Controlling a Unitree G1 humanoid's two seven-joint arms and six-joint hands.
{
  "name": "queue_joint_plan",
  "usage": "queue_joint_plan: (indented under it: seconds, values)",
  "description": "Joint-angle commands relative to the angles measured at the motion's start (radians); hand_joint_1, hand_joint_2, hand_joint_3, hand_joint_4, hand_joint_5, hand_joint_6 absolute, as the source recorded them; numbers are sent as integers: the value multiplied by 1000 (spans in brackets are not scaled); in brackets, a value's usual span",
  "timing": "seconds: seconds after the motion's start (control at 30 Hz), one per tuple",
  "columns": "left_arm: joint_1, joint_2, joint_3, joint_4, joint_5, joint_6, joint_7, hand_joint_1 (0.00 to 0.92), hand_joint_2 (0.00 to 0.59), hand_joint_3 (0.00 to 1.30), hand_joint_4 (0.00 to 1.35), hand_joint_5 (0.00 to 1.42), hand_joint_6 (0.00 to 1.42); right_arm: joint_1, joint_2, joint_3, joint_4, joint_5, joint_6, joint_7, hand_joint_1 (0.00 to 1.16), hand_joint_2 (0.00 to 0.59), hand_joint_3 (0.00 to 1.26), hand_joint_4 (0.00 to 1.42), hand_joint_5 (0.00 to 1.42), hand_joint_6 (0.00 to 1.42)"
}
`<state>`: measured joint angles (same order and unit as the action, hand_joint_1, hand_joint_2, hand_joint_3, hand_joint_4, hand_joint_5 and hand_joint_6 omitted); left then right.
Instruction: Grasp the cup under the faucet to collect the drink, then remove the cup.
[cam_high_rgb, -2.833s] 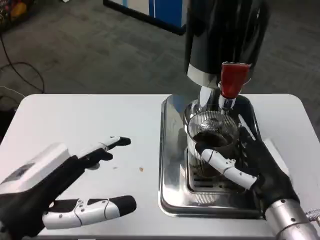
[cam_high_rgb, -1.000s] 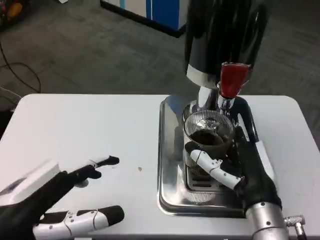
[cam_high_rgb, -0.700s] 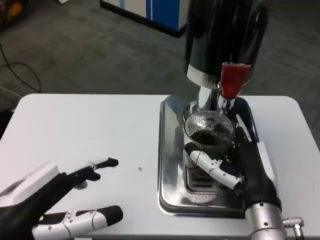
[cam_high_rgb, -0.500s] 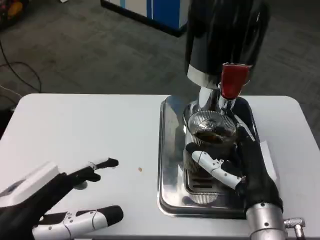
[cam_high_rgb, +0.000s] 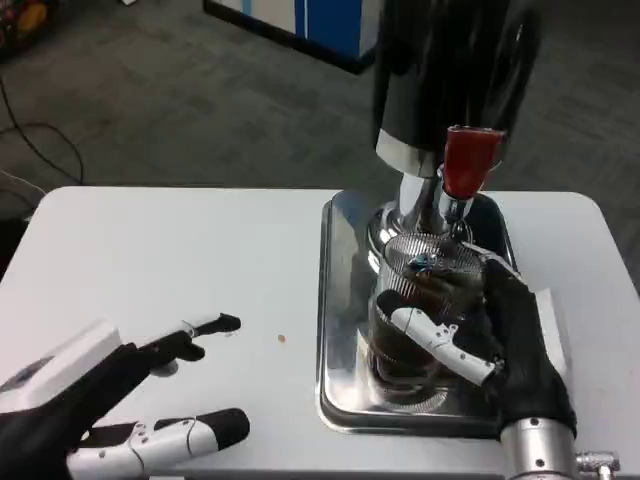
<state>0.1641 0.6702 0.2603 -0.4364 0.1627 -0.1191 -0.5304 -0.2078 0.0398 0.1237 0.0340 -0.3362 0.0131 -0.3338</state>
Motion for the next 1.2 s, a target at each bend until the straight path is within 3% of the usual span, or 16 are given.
queue_joint_plan:
  seconds: [0.03,0.23,0.43,0.7,1.2]
  values:
    - [-9,17,-8,-15,0,10,-10,66,83,156,96,185,239,23,7,-18,-4,-2,-38,-33,770,209,614,849,998,895]
    - [-20,15,-16,-12,0,14,-9,62,80,156,96,185,239,43,7,-42,-23,11,-72,-39,809,181,742,969,1188,1119]
    - [-43,11,-31,-5,4,13,-5,50,80,156,96,185,239,80,-12,-66,-92,29,-95,-14,817,173,823,1048,1299,1244]
    - [-81,12,-45,10,2,15,0,45,79,156,96,185,239,169,-61,-103,-202,64,-111,64,821,165,876,1088,1357,1311]
    - [-156,8,-98,6,14,21,0,27,65,156,96,177,239,299,-151,-228,-351,176,-152,199,821,163,915,1125,1406,1371]
